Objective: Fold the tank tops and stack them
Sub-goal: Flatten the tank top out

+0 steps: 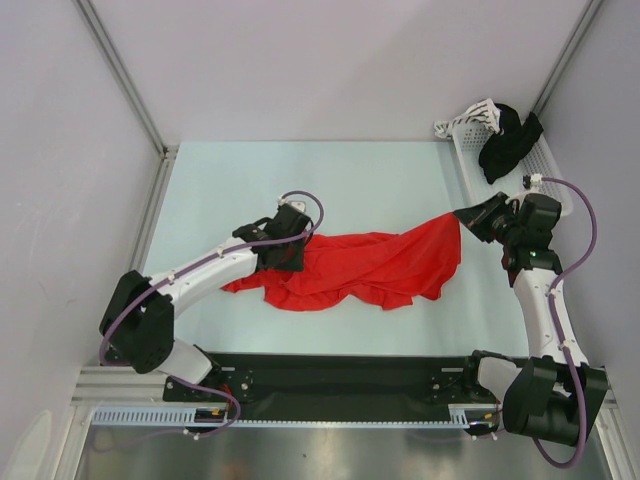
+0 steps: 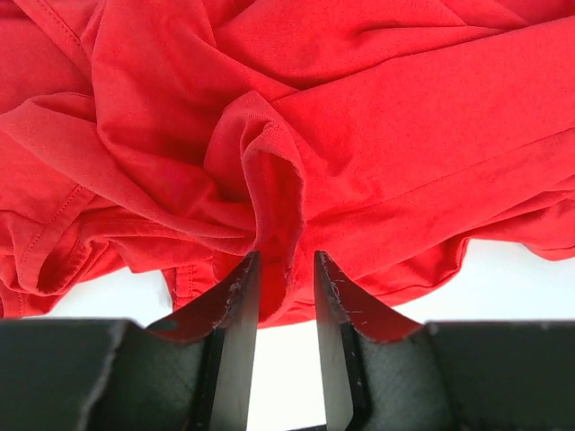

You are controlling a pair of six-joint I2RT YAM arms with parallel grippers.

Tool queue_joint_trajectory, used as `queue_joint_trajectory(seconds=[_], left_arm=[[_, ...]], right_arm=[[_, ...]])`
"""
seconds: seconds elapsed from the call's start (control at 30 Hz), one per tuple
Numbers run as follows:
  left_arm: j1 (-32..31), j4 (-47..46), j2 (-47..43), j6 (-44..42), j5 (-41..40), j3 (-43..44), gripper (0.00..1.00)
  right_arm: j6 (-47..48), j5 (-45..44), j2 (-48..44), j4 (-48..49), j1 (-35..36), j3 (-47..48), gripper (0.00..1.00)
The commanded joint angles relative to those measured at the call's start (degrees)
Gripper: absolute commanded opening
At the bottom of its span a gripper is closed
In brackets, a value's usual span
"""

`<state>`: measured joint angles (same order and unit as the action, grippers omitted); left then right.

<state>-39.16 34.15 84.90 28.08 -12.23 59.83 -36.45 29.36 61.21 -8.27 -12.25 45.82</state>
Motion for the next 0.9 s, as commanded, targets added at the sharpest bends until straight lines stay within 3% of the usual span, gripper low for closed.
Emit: queue_joint_trajectory(seconds=[0.0,0.3,0.4,0.47,0.73,0.87], left_arm=[[-0.2,-0.1,-0.4,-0.7,0.5,1.8,0.35],[-0.3,-1.6,2.9,-0.9,2.2,0.9,0.34],[-0.3,-2.4,4.6,-0.5,0.6,0.9,0.22],[-0.3,-2.4,5.1,-0.2,-1.3,1.2,0.00],[1.6,-1.2,-5.2,1.5,-1.2,3.1,0.00],[10.6,-5.3,-14.4,2.9,10.9,2.0,0.00]], right_arm=[[0.1,0.6,-0.7,1.9,-0.3,0.8,0.00],[-0.1,0.9,-0.6,2.1,-0.3,0.8,0.00],[-0.2,1.0,-0.7,2.0,-0.3,0.9,0.00],[-0.3,1.0,-0.9,1.9,-0.3,1.1,0.00],[0.8,0.8,-0.8,-0.6,-0.7,5.1,0.00],[0.8,1.0,0.3,-1.0,-1.1,9.9,0.00]])
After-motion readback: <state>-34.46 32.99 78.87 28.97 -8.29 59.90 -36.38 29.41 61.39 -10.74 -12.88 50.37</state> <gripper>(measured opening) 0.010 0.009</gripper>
